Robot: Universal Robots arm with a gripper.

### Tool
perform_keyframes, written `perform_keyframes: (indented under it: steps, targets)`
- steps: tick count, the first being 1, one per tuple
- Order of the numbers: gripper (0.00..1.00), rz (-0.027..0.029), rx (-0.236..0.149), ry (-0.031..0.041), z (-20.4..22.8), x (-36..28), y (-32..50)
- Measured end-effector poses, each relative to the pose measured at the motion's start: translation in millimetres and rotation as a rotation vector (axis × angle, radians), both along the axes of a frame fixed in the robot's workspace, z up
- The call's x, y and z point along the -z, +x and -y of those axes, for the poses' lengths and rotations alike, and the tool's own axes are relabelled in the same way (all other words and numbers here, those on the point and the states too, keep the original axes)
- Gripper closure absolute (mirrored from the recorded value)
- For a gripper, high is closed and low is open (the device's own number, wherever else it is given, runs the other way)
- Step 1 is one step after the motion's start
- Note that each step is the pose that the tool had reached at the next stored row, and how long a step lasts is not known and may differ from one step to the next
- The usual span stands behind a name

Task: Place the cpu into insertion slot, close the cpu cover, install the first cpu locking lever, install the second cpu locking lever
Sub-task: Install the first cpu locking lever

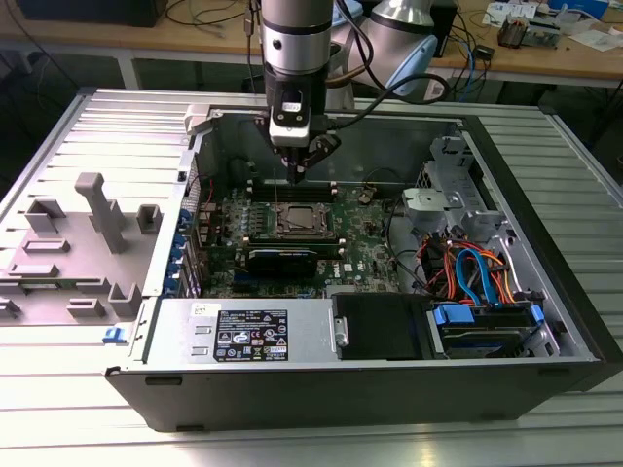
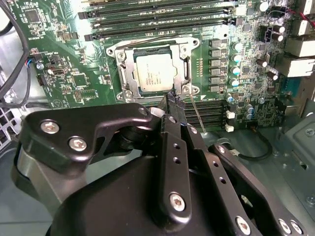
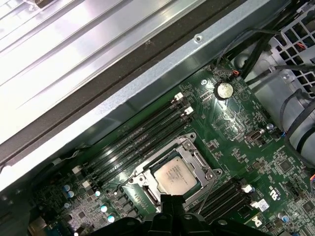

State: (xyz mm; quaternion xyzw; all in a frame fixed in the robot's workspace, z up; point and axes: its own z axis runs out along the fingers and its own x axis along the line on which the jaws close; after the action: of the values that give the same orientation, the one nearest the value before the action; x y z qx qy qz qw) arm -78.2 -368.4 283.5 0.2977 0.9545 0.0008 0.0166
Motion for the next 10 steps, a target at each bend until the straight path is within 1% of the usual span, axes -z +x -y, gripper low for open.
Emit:
perform_keyframes:
  steps: [1, 7, 8, 9, 10]
  targets:
    - [0.89, 0.0000, -0.015, 0.0000, 0.0, 0.0, -0.1]
    - [0.89, -0.0001, -0.136, -0.0003, 0.1, 0.1, -0.1]
    - [0.89, -0.0001, -0.162, -0.0005, 0.1, 0.1, -0.1]
    - [0.89, -0.0001, -0.180, -0.0004, 0.0, 0.2, -0.1]
    - [0.89, -0.0001, -0.211, -0.0004, 0.1, 0.3, -0.1]
